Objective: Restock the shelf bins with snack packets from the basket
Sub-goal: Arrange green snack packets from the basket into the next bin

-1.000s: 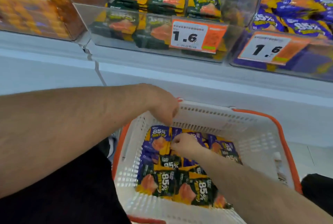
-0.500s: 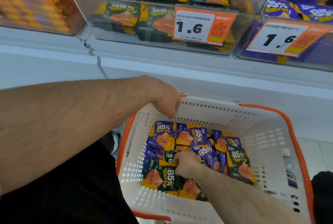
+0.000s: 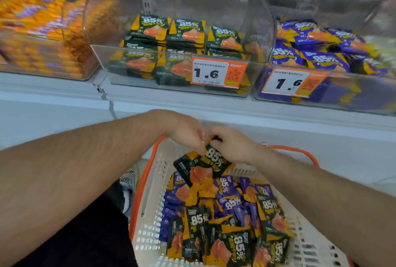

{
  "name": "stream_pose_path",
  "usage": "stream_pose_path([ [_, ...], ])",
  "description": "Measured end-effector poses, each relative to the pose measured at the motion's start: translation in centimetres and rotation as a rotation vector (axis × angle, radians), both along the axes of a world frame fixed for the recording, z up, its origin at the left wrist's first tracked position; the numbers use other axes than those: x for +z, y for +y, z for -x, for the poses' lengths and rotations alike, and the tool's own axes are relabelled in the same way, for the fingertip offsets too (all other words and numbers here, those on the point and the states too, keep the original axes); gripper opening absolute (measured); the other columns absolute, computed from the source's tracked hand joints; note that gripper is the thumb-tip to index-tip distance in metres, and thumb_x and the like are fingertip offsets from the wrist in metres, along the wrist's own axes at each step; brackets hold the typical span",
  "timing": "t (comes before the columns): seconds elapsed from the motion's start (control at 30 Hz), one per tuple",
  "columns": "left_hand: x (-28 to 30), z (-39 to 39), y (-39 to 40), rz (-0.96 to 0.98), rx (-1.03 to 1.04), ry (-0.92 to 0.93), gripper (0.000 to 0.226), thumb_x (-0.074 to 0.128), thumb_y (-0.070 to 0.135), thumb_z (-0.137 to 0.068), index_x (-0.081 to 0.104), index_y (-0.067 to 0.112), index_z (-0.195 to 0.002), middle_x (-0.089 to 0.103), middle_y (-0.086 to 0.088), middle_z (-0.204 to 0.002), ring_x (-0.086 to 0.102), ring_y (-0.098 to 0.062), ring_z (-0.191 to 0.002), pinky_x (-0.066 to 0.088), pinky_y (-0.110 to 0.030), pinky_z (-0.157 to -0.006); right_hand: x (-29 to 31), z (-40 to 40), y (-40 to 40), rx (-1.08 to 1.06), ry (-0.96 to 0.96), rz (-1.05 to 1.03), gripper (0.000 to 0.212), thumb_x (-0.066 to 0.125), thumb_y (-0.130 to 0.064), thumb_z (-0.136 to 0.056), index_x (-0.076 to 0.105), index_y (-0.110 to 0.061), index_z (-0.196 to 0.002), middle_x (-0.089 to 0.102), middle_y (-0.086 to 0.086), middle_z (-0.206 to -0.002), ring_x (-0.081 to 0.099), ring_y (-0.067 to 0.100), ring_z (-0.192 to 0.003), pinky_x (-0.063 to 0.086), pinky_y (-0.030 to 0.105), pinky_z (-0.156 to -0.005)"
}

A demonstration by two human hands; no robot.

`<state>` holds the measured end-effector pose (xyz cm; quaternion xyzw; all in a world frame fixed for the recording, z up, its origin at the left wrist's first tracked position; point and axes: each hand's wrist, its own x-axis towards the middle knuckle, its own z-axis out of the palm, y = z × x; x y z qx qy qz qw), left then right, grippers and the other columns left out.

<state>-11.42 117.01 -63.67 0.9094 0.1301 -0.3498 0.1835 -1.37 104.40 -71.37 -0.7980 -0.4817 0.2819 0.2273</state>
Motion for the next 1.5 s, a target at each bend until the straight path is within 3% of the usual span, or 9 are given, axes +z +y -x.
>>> stream_pose_path([
  [0.13,2.0,0.4,0.7,0.257,0.216,-0.114,0.030,0.068,0.021,-0.088,0.048,0.017,-0.066,0.046,0.002,-0.061,0.041,-0.018,-0.056,0.030,-0.028,-0.056,5.9,-0.9,0.0,-0.073,0.005,-0.189,0.018,0.054,-0.010,-0.098,0.056,-0.028,-0.096,0.060,0.002,-0.093,0.056,0.020,-0.081,0.045,0.032,-0.071],
  [0.4,7.9,1.2,2.7,0.776,0.624,-0.597,0.015,0.063,0.002,-0.090,0.068,0.001,-0.104,0.072,-0.017,-0.101,0.069,-0.025,-0.084,0.057,-0.029,-0.069,14.4,-0.8,-1.3,-0.129,-0.622,-0.901,0.011,0.062,-0.012,-0.082,0.068,-0.004,-0.085,0.061,0.003,-0.084,0.053,0.011,-0.080,0.040,0.015,-0.074],
  [0.57,9.3,0.2,3.2,0.990,0.890,-0.824,0.025,0.060,0.006,-0.093,0.066,0.000,-0.117,0.071,-0.019,-0.111,0.068,-0.036,-0.103,0.055,-0.049,-0.091,15.2,-0.6,-0.3,0.131,-0.872,-0.639,0.057,0.063,-0.047,-0.075,0.069,-0.004,-0.113,0.065,0.009,-0.114,0.060,0.027,-0.105,0.048,0.039,-0.093],
  [0.67,9.8,-0.5,3.1,1.012,0.988,-0.866,0.021,0.060,0.015,-0.095,0.067,0.004,-0.112,0.073,-0.013,-0.103,0.070,-0.028,-0.091,0.059,-0.036,-0.072,15.7,-1.3,2.1,0.143,-1.012,-0.540,0.040,0.059,-0.022,-0.071,0.069,-0.006,-0.106,0.067,0.010,-0.108,0.065,0.035,-0.092,0.056,0.046,-0.074],
  [0.77,10.8,-1.1,3.5,0.955,1.102,-0.975,0.031,0.045,0.034,-0.103,0.065,0.014,-0.092,0.074,-0.007,-0.081,0.061,-0.019,-0.066,0.040,-0.025,-0.052,17.7,-2.7,4.8,0.058,-1.001,-0.531,0.037,0.052,-0.006,-0.070,0.072,-0.008,-0.102,0.071,0.012,-0.104,0.069,0.037,-0.084,0.058,0.048,-0.064],
  [0.93,10.6,-0.9,6.2,0.385,1.010,-1.296,0.041,0.040,0.033,-0.101,0.070,0.010,-0.083,0.072,0.001,-0.071,0.061,-0.015,-0.075,0.047,-0.034,-0.078,21.1,-6.9,10.7,-0.190,-0.864,-0.313,0.038,0.052,-0.003,-0.095,0.064,-0.012,-0.130,0.064,0.014,-0.130,0.061,0.035,-0.117,0.050,0.043,-0.100],
  [1.13,7.0,-0.6,7.2,-0.356,0.598,-1.055,0.043,0.034,0.038,-0.101,0.050,0.020,-0.066,0.061,0.003,-0.065,0.056,-0.019,-0.069,0.030,-0.037,-0.092,18.1,-9.8,14.8,-0.270,-0.841,0.147,0.029,0.051,0.000,-0.090,0.068,-0.006,-0.112,0.068,0.020,-0.113,0.065,0.037,-0.104,0.053,0.039,-0.084],
  [1.33,5.8,-0.2,7.1,-0.595,0.439,-1.004,0.043,0.032,0.043,-0.100,0.045,0.021,-0.066,0.050,0.005,-0.059,0.060,-0.020,-0.069,0.031,-0.034,-0.091,16.5,-10.8,16.5,-0.130,-0.755,0.547,0.020,0.050,-0.024,-0.093,0.058,-0.011,-0.105,0.057,0.011,-0.110,0.056,0.026,-0.093,0.046,0.030,-0.073],
  [1.5,5.8,-0.5,6.9,-0.592,0.419,-1.008,0.039,0.031,0.041,-0.100,0.049,0.022,-0.071,0.041,0.007,-0.054,0.053,-0.020,-0.063,0.032,-0.035,-0.092,15.2,-12.0,17.3,-0.065,-0.797,0.568,0.063,0.042,-0.055,-0.099,0.046,-0.011,-0.144,0.046,0.012,-0.148,0.048,0.030,-0.131,0.044,0.034,-0.101],
])
